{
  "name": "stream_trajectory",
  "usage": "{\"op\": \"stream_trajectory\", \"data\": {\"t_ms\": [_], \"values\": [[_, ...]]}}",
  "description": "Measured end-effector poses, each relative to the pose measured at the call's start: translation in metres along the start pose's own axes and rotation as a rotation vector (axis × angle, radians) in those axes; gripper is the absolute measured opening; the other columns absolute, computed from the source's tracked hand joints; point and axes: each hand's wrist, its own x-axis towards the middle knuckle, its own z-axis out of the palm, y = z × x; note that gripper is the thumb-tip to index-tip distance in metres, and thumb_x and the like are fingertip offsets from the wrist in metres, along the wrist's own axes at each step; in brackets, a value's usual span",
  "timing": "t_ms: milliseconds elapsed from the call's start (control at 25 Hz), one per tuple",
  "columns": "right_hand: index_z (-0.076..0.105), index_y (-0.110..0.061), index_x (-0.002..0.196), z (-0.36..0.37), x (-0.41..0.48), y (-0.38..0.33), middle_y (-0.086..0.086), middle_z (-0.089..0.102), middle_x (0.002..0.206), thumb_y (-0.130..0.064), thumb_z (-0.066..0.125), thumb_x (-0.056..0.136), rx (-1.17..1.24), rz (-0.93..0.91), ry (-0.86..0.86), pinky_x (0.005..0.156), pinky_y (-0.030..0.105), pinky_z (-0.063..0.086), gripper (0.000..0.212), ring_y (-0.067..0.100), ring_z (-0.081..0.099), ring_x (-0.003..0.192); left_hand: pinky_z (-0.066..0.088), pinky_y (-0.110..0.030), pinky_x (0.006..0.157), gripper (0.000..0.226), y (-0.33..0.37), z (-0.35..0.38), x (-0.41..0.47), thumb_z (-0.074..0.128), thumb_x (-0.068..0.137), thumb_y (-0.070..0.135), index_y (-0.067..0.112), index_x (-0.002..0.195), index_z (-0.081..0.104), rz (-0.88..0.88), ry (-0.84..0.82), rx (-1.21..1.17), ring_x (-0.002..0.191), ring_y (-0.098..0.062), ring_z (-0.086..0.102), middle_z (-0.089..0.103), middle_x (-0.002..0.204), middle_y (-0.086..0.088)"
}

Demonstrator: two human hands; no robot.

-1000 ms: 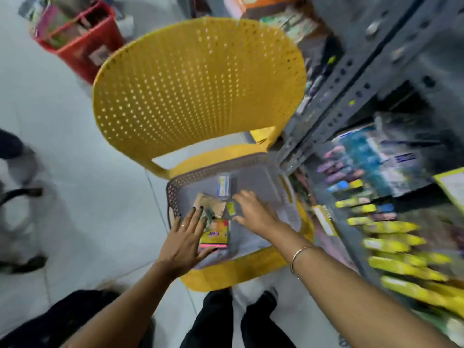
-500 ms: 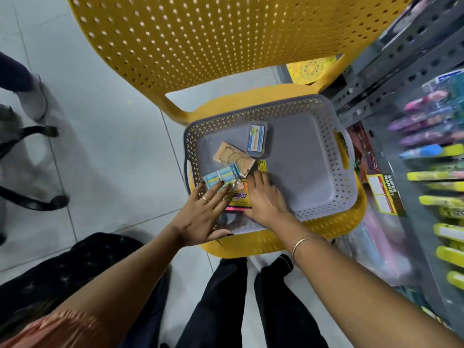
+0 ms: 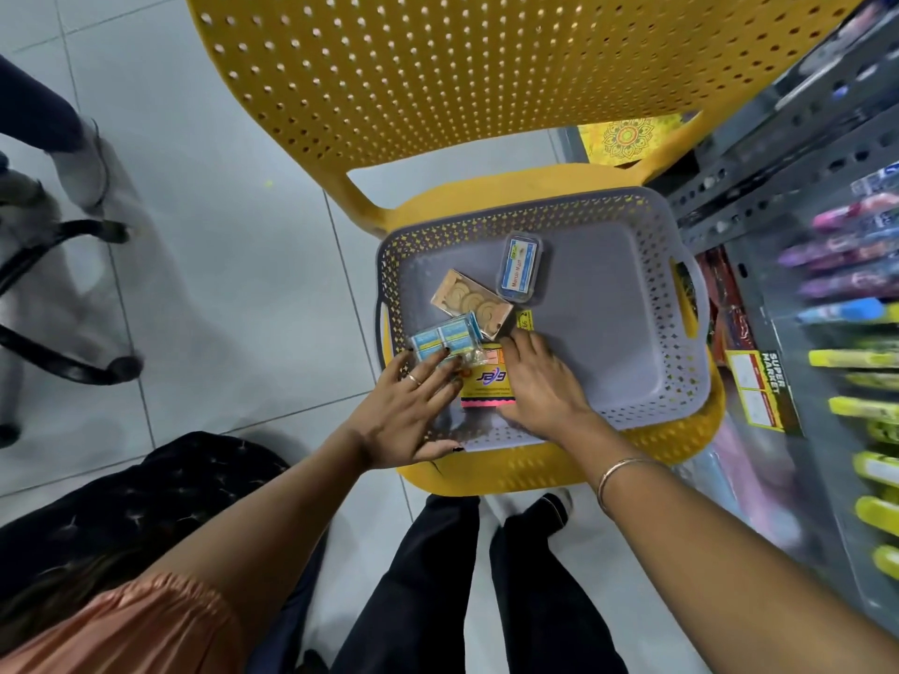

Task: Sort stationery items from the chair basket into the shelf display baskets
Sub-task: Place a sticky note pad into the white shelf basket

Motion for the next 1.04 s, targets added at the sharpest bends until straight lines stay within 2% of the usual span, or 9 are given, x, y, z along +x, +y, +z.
{"op": "stream_trajectory", "data": {"t_ms": [240,320,400,480,720,920,1040], "values": [[0.039,-0.006,0.12,-0.022,-0.021,0.026,0.012,0.045,0.121,-0.028,0.074,0.065,0.053,0.041,0.003,0.092,0.037,0.047,0.069,0.027,0.044,0.113,0.021,-0.055,0.104,0.083,0.003,-0.007,0.002,0.021,0.088,0.068,0.001,0.13,0.047,-0.038,0.027,-0.029,0.131,-0.038,0.032,0.04,0.141,-0.022],[0.04,-0.005,0.12,-0.039,-0.034,0.034,0.011,0.045,0.12,-0.028,0.075,0.064,0.052,0.075,0.034,0.088,0.038,0.049,0.07,0.027,0.044,0.111,0.027,-0.057,0.103,0.086,0.006,-0.02,0.007,0.017,0.088,0.069,0.0,0.129,0.048,-0.102,0.047,-0.066,0.131,-0.038,0.032,0.039,0.141,-0.022],[0.039,-0.005,0.123,-0.068,-0.049,0.041,0.011,0.045,0.121,-0.028,0.075,0.064,0.039,0.112,0.089,0.087,0.037,0.047,0.074,0.027,0.044,0.112,0.026,-0.055,0.105,0.088,0.007,-0.044,0.02,0.018,0.087,0.07,0.0,0.131,0.047,-0.12,0.108,-0.08,0.134,-0.037,0.026,0.034,0.144,-0.022],[0.04,-0.005,0.124,-0.105,-0.067,0.047,0.012,0.046,0.121,-0.03,0.075,0.063,0.034,0.157,0.16,0.089,0.036,0.045,0.074,0.028,0.043,0.113,0.022,-0.054,0.106,0.087,0.01,-0.079,0.036,0.022,0.087,0.071,0.0,0.133,0.043,-0.067,0.178,-0.074,0.137,-0.034,0.02,0.031,0.147,-0.02],[0.045,-0.005,0.119,-0.256,-0.139,0.058,0.013,0.047,0.116,-0.039,0.076,0.062,0.061,0.314,0.429,0.088,0.044,0.046,0.073,0.03,0.043,0.109,0.035,-0.056,0.098,0.088,0.03,-0.208,0.089,0.015,0.087,0.071,0.002,0.126,0.052,0.084,0.344,0.062,0.13,-0.036,0.035,0.041,0.141,-0.02],[0.049,-0.002,0.116,-0.371,-0.245,0.056,0.018,0.049,0.113,-0.046,0.075,0.056,0.019,0.462,0.715,0.093,0.04,0.039,0.079,0.034,0.044,0.107,0.038,-0.055,0.096,0.08,0.097,-0.325,0.136,0.03,0.084,0.065,-0.001,0.122,0.054,0.259,0.517,0.101,0.126,-0.038,0.041,0.046,0.136,-0.022],[0.049,-0.006,0.119,-0.409,-0.312,0.062,0.016,0.048,0.114,-0.037,0.08,0.062,0.012,0.556,0.844,0.096,0.038,0.037,0.072,0.03,0.042,0.111,0.038,-0.053,0.097,0.079,0.157,-0.371,0.156,0.03,0.085,0.063,-0.003,0.121,0.055,0.391,0.601,0.133,0.125,-0.038,0.042,0.048,0.134,-0.023]]}}
